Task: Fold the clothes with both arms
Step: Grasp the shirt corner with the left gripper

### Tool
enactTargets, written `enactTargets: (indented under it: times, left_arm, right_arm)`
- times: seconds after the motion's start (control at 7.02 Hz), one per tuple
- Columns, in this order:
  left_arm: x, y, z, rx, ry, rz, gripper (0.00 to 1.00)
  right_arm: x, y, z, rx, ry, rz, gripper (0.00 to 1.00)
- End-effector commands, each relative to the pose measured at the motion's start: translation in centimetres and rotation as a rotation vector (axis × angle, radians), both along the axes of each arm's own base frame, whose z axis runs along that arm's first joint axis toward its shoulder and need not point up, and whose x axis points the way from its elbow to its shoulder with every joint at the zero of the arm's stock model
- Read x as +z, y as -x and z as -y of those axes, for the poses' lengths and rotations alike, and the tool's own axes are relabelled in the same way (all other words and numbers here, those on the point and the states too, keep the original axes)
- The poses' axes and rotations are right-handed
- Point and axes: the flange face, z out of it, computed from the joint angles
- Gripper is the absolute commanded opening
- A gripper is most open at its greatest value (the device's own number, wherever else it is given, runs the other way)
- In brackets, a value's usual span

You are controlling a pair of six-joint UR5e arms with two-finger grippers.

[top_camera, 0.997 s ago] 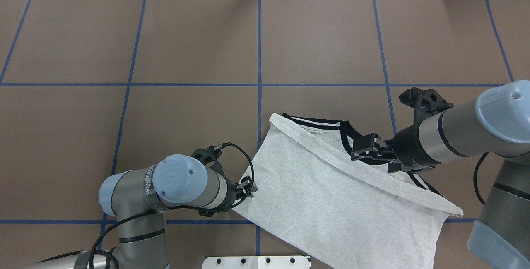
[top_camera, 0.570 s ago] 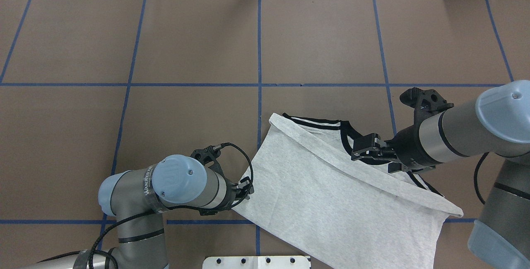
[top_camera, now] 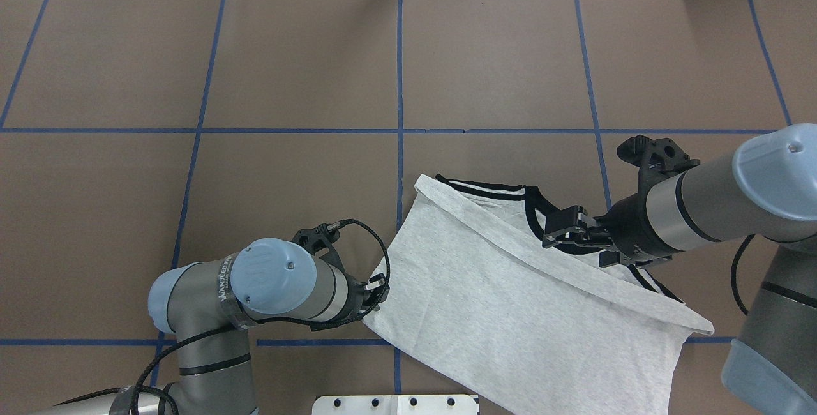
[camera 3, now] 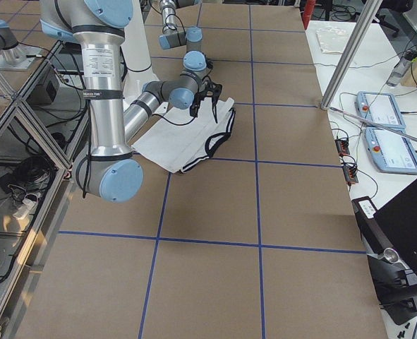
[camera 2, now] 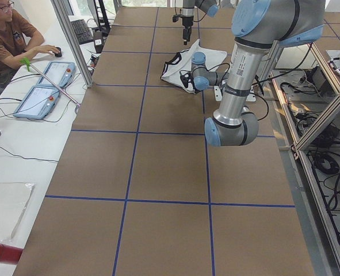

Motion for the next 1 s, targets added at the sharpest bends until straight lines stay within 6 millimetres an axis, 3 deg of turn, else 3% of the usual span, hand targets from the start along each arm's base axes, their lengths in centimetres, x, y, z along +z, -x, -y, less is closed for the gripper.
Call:
enactTargets:
  times: [0.0, 0.28, 0.85]
  left_arm:
    - [0.1, 0.0, 0.1, -0.005, 0.01, 0.004, 0.0]
    - [-0.4, 0.6, 0.6, -0.012, 0.009, -0.002, 0.0]
    - [-0.4, 4.8, 8.4, -0.123, -0.029, 0.032, 0.0]
  right_arm:
    - [0.0, 0.0, 0.0, 0.003, 0.004, -0.002, 1.0]
    - [0.0, 0.0, 0.0, 0.005, 0.004, -0.002, 1.0]
    - [0.0, 0.2, 0.1, 0.012, -0.003, -0.003, 1.0]
